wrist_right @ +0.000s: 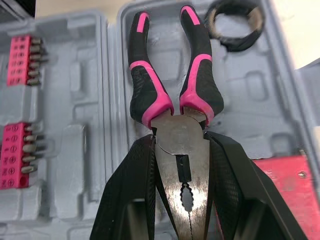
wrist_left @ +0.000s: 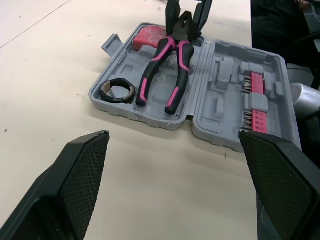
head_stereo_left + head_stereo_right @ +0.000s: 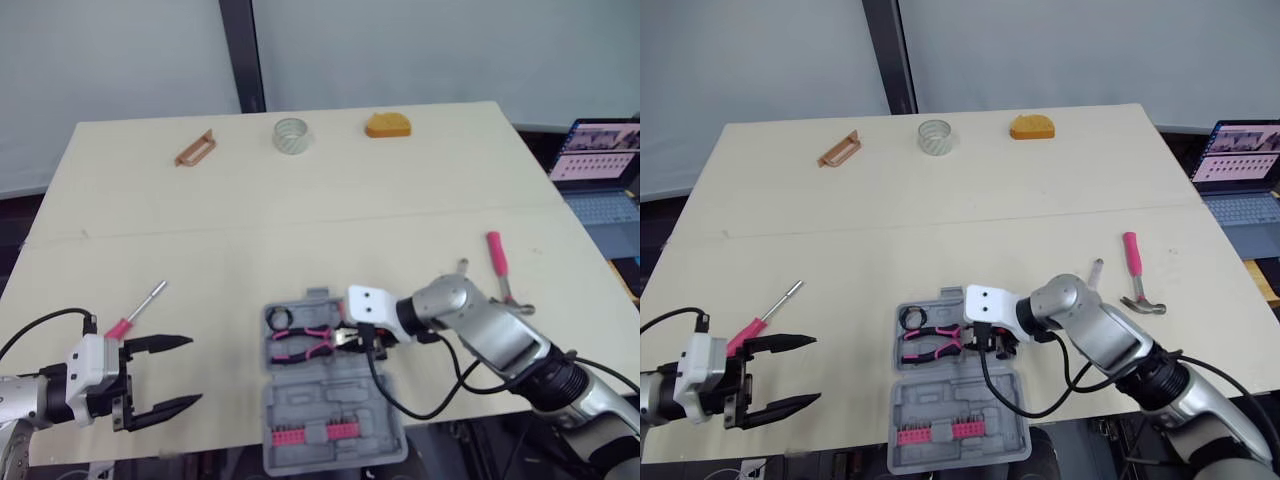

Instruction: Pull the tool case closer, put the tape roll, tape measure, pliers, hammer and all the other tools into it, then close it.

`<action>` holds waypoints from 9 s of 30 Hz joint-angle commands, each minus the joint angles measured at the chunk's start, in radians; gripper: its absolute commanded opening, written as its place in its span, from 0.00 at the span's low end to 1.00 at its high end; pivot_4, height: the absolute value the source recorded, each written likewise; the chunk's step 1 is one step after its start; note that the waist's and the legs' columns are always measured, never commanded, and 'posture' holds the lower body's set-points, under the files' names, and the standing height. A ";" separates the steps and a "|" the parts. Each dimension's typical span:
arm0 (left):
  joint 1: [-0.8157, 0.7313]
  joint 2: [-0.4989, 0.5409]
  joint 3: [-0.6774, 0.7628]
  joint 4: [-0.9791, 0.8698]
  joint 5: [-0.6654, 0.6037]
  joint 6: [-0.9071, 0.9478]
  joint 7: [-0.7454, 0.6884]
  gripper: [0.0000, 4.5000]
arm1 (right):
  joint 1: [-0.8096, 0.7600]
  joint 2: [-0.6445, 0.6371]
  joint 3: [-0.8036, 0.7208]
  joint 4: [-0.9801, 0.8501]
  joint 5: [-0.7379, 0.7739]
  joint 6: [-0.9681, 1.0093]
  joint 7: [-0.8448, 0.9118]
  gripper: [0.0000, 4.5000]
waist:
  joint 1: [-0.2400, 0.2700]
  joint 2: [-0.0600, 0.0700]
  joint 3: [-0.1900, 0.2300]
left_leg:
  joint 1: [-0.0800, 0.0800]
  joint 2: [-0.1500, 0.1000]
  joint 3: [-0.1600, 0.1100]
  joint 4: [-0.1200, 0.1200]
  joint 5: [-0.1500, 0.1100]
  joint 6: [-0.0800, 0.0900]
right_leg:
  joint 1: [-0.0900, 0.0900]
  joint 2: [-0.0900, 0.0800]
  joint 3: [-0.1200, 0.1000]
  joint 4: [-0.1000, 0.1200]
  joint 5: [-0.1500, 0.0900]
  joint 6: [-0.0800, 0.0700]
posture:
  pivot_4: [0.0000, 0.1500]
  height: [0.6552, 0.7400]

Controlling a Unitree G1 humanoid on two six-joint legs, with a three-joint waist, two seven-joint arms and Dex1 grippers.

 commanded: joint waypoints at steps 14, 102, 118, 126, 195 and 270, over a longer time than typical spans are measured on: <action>-0.003 0.004 -0.037 -0.022 0.005 -0.015 0.027 0.99 | 0.004 0.059 -0.006 -0.032 -0.013 0.020 0.002 0.22 | -0.001 0.000 0.000 | 0.000 0.004 0.004 0.000 -0.001 -0.002 | -0.003 0.003 0.000 0.001 0.001 -0.002 | 1.00 1.00; -0.032 -0.002 -0.115 -0.051 0.028 -0.006 0.096 1.00 | 0.204 0.234 -0.092 0.342 -0.044 -0.218 -0.073 0.01 | -0.002 -0.001 -0.002 | 0.005 0.006 0.007 -0.001 -0.002 -0.003 | -0.004 0.004 0.000 0.005 0.001 -0.004 | 1.00 1.00; -0.028 0.000 -0.121 -0.063 0.027 0.000 0.107 1.00 | 0.216 0.211 -0.019 0.415 -0.189 -0.267 -0.112 0.01 | -0.001 0.000 -0.026 | 0.009 0.006 0.007 -0.002 -0.002 -0.004 | -0.001 0.004 0.000 0.005 0.001 -0.004 | 1.00 1.00; -0.030 -0.001 -0.125 -0.066 0.028 0.004 0.108 1.00 | 0.221 0.221 -0.035 0.418 -0.183 -0.265 -0.119 0.01 | 0.001 0.001 -0.030 | 0.022 0.008 0.007 -0.005 -0.005 -0.004 | 0.013 0.005 0.000 0.000 -0.001 -0.007 | 1.00 1.00; -0.025 -0.008 -0.153 -0.058 0.033 0.003 0.114 1.00 | 0.293 0.255 -0.052 0.346 -0.088 -0.302 -0.052 0.01 | 0.000 0.007 -0.023 | 0.021 0.008 0.009 -0.006 -0.007 -0.005 | 0.012 0.006 0.000 -0.003 -0.001 -0.007 | 1.00 1.00; -0.130 -0.025 -0.494 -0.075 0.304 0.213 0.351 0.00 | 0.597 -0.044 -0.436 -0.056 0.114 -0.190 -0.110 0.00 | 0.027 0.002 0.000 | 0.017 0.009 0.010 -0.003 -0.007 -0.003 | 0.009 0.006 0.000 -0.005 0.001 -0.007 | 1.00 1.00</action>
